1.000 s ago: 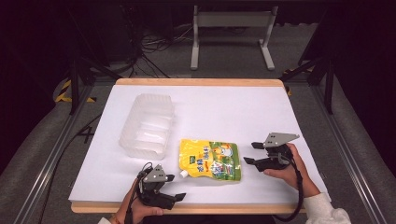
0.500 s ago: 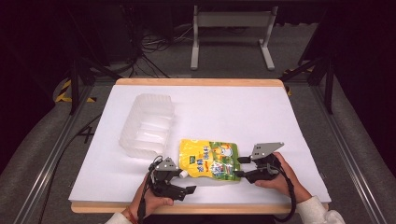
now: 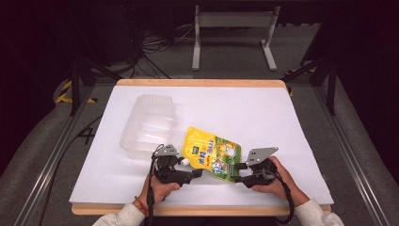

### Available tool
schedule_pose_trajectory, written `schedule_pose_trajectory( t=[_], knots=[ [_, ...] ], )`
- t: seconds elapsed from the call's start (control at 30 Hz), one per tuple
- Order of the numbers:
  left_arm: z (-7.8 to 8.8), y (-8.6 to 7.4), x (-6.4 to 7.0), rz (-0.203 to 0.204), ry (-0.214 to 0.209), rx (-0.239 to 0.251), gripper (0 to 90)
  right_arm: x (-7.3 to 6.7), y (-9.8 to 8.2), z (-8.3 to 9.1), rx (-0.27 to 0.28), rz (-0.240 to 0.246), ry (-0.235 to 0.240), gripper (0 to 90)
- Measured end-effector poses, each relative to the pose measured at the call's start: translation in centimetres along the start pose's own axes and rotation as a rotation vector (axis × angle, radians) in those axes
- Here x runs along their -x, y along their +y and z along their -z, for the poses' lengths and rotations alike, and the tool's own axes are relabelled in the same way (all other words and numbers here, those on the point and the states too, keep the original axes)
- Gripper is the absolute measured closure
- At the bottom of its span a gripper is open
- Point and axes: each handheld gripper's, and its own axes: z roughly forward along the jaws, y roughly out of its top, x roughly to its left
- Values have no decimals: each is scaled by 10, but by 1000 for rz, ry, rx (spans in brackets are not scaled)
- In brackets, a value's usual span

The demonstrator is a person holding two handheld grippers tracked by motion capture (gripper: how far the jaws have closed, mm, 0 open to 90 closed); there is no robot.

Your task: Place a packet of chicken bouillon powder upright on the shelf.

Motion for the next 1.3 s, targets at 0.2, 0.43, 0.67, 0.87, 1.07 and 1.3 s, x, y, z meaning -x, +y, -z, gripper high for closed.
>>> schedule_pose_trajectory(
  t=[0.2, 0.43, 0.67, 0.87, 1.07, 1.3],
  knots=[
    [-12, 14, -3, 53, 24, 60, 235, -1, 0, -1, 1, 8, -5, 566],
    [-14, 19, -14, 89, 119, 132, 527, -3, 0, -4, -9, 20, -8, 548],
    [-10, 21, -4, 10, 116, 180, 688, -2, 1, 0, 4, 31, -23, 488],
    [1, 26, 21, -115, 88, 226, 723, 5, 2, 19, 67, 4, -66, 439],
    [13, 35, 48, -299, 68, 226, 745, 12, 4, 40, 161, -26, -123, 411],
    [30, 44, 67, -467, 44, 189, 747, 12, 9, 39, 183, -24, -126, 358]
  ],
)
